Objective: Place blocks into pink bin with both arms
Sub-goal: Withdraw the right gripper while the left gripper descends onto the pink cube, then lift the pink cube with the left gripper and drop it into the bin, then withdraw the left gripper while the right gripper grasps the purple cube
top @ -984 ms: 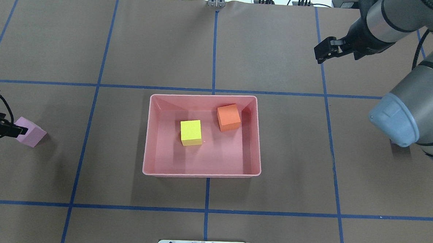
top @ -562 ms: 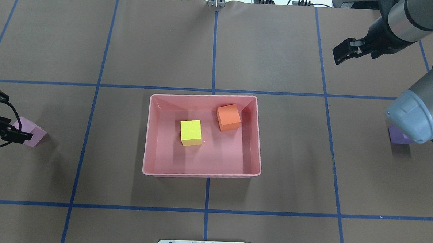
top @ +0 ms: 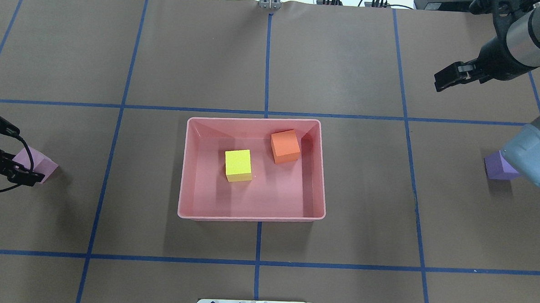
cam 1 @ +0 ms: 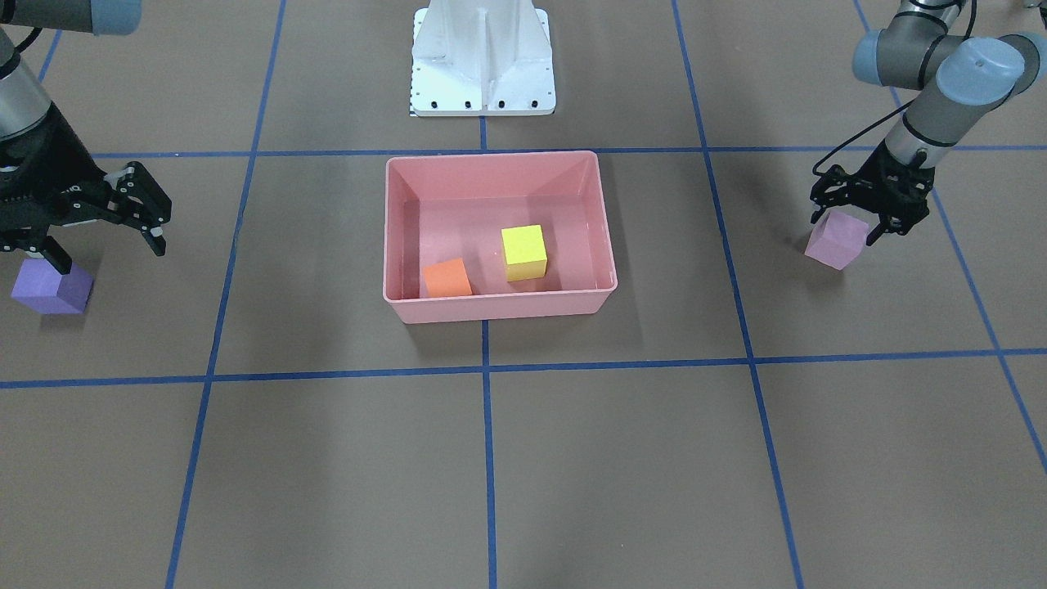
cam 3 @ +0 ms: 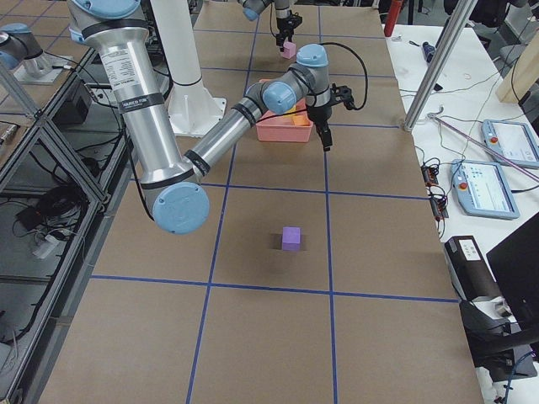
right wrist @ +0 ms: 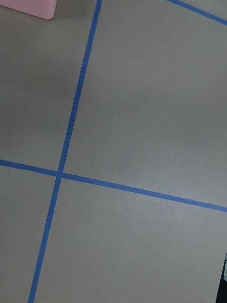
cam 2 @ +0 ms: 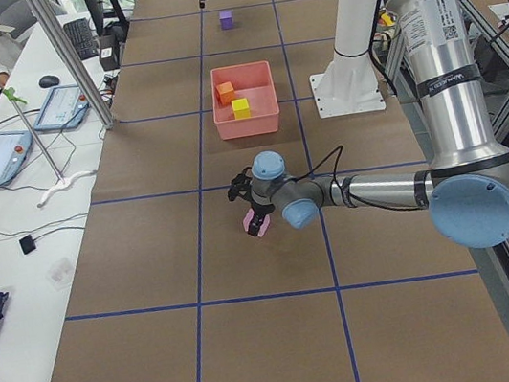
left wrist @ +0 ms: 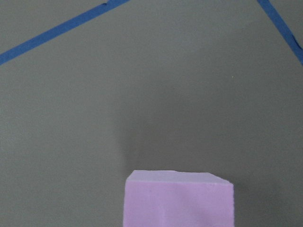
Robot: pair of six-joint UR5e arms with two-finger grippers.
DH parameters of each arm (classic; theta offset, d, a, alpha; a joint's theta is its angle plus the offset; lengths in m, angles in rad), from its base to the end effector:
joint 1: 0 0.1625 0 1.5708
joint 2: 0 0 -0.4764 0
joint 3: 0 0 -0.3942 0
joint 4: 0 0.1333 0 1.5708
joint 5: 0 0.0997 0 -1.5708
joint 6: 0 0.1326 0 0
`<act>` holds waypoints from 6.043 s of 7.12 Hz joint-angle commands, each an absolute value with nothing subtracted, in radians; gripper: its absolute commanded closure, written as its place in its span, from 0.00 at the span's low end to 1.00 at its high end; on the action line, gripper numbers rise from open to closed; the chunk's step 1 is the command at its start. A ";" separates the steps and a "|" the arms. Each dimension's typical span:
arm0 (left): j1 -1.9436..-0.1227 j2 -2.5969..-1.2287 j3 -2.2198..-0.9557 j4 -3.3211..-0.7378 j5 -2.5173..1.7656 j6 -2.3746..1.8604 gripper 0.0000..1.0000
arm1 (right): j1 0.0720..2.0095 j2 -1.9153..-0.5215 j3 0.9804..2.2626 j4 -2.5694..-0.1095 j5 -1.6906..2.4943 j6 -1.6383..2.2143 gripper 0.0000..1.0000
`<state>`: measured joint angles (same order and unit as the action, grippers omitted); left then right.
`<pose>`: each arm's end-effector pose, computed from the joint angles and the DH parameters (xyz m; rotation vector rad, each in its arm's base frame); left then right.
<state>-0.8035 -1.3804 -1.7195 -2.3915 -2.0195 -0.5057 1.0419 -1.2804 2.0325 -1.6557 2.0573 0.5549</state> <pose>0.2638 -0.3827 0.6617 0.3651 0.8026 0.4192 -0.2286 -0.5325 0.3800 0.3185 -0.7381 -0.1377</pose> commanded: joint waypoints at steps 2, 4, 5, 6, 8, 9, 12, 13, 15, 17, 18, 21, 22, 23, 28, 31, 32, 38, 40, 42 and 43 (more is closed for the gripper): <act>-0.782 -1.382 -1.713 -2.391 -2.019 -0.509 0.42 | 1.068 -1.327 2.031 -1.649 2.065 0.497 0.00; -0.784 -1.396 -1.724 -2.393 -2.029 -0.514 0.80 | 1.101 -1.350 2.031 -1.649 2.081 0.427 0.00; -0.785 -1.408 -1.761 -2.379 -2.039 -0.520 0.83 | 1.148 -1.376 2.026 -1.651 2.120 0.349 0.00; -0.799 -1.420 -1.811 -2.318 -2.078 -0.522 0.83 | 1.185 -1.417 2.025 -1.649 2.143 0.283 0.00; -0.824 -1.541 -2.030 -1.965 -2.089 -0.596 0.83 | 1.230 -1.491 2.025 -1.640 2.151 0.197 0.00; -0.822 -1.663 -2.098 -1.783 -2.089 -0.664 0.83 | 1.244 -1.559 2.007 -1.543 2.152 0.183 0.00; -0.746 -2.022 -2.103 -1.469 -2.076 -0.874 0.82 | 1.270 -1.724 1.850 -1.181 2.189 0.183 0.00; -0.677 -2.111 -2.102 -1.388 -2.062 -0.958 0.82 | 1.270 -1.759 1.811 -1.105 2.189 0.183 0.00; -0.527 -2.257 -2.067 -1.304 -1.898 -1.082 0.78 | 1.270 -1.769 1.744 -1.036 2.191 0.227 0.00; -0.422 -2.406 -1.905 -1.305 -1.792 -1.188 0.62 | 1.267 -1.758 1.750 -1.019 2.192 0.337 0.00; -0.395 -2.465 -1.826 -1.307 -1.760 -1.213 0.25 | 1.266 -1.758 1.747 -1.019 2.192 0.337 0.00; -0.399 -2.461 -1.906 -1.295 -1.718 -1.182 0.00 | 1.182 -1.755 1.741 -0.903 2.191 0.571 0.00; -0.437 -2.372 -2.030 -1.228 -1.732 -1.051 0.00 | 1.131 -1.758 1.737 -0.840 2.178 0.659 0.00; -0.524 -2.268 -2.096 -1.221 -1.767 -0.951 0.00 | 1.083 -1.766 1.724 -0.807 2.134 0.704 0.00; -0.583 -2.210 -2.102 -1.227 -1.802 -0.877 0.00 | 1.006 -1.747 1.588 -0.609 2.056 0.825 0.00; -0.583 -2.209 -2.097 -1.227 -1.802 -0.881 0.00 | 0.959 -1.746 1.578 -0.618 2.010 0.828 0.00; -0.583 -2.209 -2.095 -1.229 -1.801 -0.877 0.00 | 0.930 -1.750 1.578 -0.620 1.969 0.828 0.00; -0.760 -2.111 -2.100 -1.232 -1.920 -0.621 0.00 | 0.933 -1.639 1.707 -0.819 1.953 0.851 1.00; -0.920 -1.975 -2.099 -1.267 -1.954 -0.477 0.00 | 0.933 -1.531 1.834 -1.027 1.956 0.928 1.00; -1.041 -1.796 -2.092 -1.429 -2.055 -0.471 0.00 | 0.930 -1.323 1.905 -1.289 1.980 1.059 1.00; -1.096 -1.673 -2.062 -1.533 -2.056 -0.357 0.00 | 0.899 -1.234 1.917 -1.374 1.977 1.127 1.00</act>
